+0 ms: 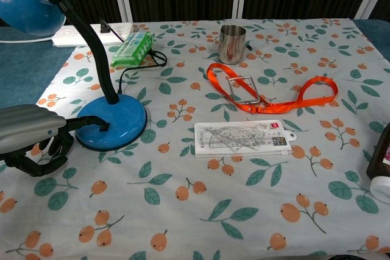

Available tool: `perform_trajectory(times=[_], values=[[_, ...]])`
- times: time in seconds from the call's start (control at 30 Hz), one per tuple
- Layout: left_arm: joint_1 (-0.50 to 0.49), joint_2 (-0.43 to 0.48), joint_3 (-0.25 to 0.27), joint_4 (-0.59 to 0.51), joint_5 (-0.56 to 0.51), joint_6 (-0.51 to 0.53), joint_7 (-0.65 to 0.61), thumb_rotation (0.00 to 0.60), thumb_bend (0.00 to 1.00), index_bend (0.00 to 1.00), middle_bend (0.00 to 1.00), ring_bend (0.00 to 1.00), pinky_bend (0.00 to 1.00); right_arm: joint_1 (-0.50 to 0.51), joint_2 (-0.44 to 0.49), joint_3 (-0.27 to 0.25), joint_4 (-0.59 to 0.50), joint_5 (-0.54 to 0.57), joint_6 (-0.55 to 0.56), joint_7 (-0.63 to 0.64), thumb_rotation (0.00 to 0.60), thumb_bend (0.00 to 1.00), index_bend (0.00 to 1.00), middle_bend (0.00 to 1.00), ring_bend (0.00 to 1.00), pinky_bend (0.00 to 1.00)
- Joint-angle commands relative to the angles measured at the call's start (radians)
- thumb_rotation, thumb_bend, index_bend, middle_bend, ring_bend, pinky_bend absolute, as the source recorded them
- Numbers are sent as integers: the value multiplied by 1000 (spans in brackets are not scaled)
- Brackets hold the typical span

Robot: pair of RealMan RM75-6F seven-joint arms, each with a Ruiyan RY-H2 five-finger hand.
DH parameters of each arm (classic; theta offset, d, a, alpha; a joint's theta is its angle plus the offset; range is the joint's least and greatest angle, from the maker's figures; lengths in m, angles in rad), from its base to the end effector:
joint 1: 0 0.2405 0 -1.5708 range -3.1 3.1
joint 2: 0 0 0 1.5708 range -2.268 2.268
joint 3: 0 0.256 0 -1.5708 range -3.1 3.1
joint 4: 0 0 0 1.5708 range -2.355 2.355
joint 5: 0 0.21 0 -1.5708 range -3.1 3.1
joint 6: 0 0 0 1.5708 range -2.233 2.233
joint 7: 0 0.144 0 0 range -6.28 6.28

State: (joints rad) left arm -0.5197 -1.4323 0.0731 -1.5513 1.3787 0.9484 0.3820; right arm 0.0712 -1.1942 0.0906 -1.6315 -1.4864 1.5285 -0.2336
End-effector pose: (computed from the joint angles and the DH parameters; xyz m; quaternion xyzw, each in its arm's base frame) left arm -0.2340 0.2412 -0.0185 -0.8293 -0.3407 -0.2449 0.3692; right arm -0.2993 -0.1841 0.1459 0.5955 -0.3323 0.3634 0.6347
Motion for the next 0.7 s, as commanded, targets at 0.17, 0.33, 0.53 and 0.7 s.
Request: perform_trajectory(times=[0.17,0.33,0.53,0.7], values=[[1,1,1,-2,-1,2,1,600,528,29,619,494,506,0,0,0,0,-1,0,0,600,203,5,25,34,144],[1,2,1,-2,-1,1,2,600,528,28,619,494,507,0,-1,0,0,-1,0,-1,600,203,6,25,34,144],[0,4,-2,-4,-3,4,0,600,528,29,619,494,507,1,-1,1,1,1,-1,0,600,202,5,25,34,144],[1,7,-2,-6,0,7,3,600,528,28,619,494,507,1,0,0,0,1,-2,1,600,202,5,25,34,144]])
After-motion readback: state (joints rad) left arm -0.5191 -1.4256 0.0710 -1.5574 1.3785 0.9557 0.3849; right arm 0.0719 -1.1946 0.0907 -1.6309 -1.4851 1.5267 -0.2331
